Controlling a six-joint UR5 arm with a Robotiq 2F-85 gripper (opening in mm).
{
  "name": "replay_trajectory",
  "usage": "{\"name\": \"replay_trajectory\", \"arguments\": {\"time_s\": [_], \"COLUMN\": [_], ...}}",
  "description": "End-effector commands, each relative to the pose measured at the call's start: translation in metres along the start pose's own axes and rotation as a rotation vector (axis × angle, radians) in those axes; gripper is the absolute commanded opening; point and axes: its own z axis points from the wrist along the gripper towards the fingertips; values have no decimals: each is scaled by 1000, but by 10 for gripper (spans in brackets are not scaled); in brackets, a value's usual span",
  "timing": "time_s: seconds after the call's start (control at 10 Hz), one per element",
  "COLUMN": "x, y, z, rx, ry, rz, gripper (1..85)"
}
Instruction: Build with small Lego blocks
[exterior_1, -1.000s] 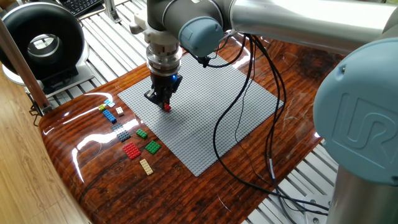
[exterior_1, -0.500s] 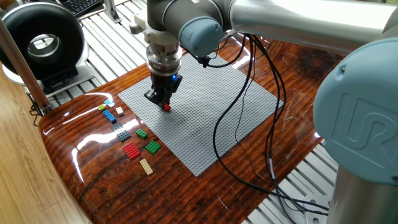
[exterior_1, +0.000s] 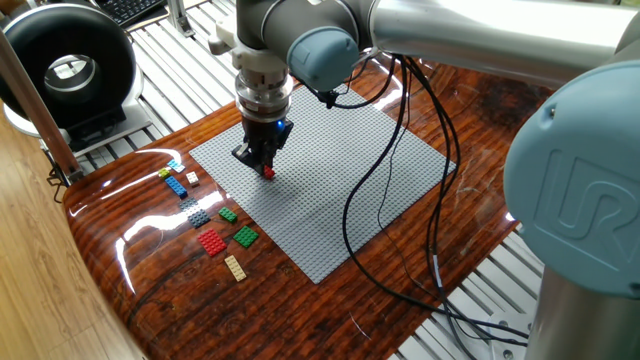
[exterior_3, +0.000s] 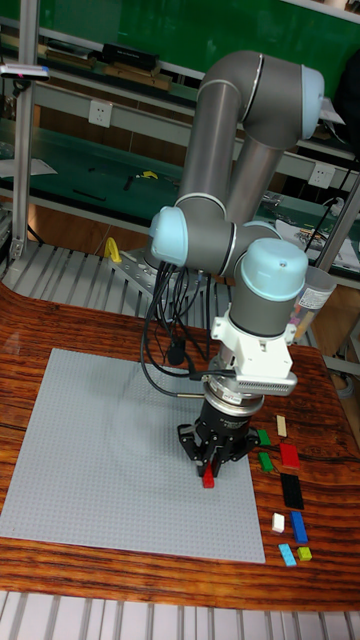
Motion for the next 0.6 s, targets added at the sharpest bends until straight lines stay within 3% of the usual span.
{"name": "replay_trajectory", "arguments": {"time_s": [0.0,0.5], "x": [-1,0], "y": [2,0], "z": [0,0], "rx": [-8,-6], "ry": [0,0], "rz": [7,7], "gripper": [10,10]}}
